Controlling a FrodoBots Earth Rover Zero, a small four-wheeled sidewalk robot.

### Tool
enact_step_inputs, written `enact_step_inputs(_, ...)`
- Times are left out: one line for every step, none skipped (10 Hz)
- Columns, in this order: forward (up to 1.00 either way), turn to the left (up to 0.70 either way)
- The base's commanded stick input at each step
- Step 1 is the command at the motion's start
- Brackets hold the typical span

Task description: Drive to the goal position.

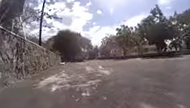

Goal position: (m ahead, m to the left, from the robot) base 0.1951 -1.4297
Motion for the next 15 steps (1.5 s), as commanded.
enact_step_inputs(0.5, 0.0)
enact_step_inputs(0.5, 0.0)
enact_step_inputs(0.5, 0.0)
enact_step_inputs(0.5, 0.0)
enact_step_inputs(0.5, 0.0)
enact_step_inputs(0.5, 0.0)
enact_step_inputs(0.5, 0.0)
enact_step_inputs(0.5, 0.0)
enact_step_inputs(0.5, 0.0)
enact_step_inputs(0.5, 0.0)
enact_step_inputs(0.5, 0.0)
enact_step_inputs(0.5, 0.0)
enact_step_inputs(0.5, 0.0)
enact_step_inputs(0.5, 0.0)
enact_step_inputs(0.5, 0.0)
